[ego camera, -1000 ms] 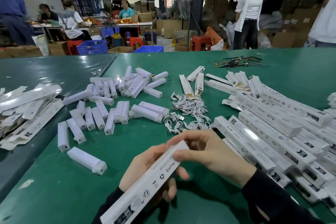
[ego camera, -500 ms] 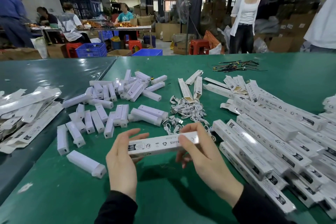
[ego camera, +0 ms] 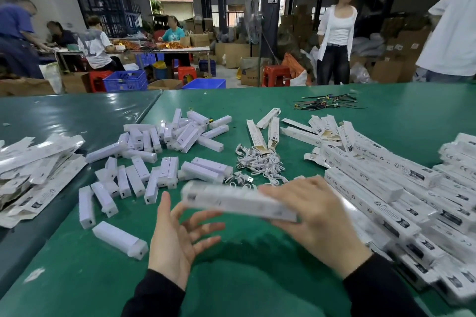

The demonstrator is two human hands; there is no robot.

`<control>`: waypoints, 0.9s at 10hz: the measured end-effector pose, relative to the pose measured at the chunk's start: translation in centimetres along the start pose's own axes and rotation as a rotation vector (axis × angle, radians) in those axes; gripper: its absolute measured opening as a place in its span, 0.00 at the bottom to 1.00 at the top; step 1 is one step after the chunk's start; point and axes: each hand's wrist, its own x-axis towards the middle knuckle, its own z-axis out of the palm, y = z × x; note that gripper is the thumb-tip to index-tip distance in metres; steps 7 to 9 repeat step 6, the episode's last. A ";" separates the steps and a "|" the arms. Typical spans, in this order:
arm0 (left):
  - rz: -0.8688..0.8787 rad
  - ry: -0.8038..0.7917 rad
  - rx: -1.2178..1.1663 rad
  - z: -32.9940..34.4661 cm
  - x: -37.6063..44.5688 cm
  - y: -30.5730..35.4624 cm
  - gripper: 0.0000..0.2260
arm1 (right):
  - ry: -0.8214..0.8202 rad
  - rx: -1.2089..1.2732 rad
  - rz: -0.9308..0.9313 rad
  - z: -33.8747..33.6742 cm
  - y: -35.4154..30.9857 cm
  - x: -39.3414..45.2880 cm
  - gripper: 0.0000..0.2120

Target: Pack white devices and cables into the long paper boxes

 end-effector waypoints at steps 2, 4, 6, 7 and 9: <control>0.213 0.142 0.058 -0.2 0.2 -0.1 0.07 | 0.468 -0.159 0.652 -6.0 4.9 -2.0 0.23; 0.299 0.208 0.081 0.0 0.0 -0.5 0.08 | 0.156 -0.231 1.014 -9.4 7.4 -4.8 0.09; 0.307 0.158 0.049 -0.2 0.5 -0.9 0.08 | 0.254 -0.200 0.990 -8.6 7.2 -5.0 0.08; 0.307 0.158 0.049 -0.2 0.5 -0.9 0.08 | 0.254 -0.200 0.990 -8.6 7.2 -5.0 0.08; 0.307 0.158 0.049 -0.2 0.5 -0.9 0.08 | 0.254 -0.200 0.990 -8.6 7.2 -5.0 0.08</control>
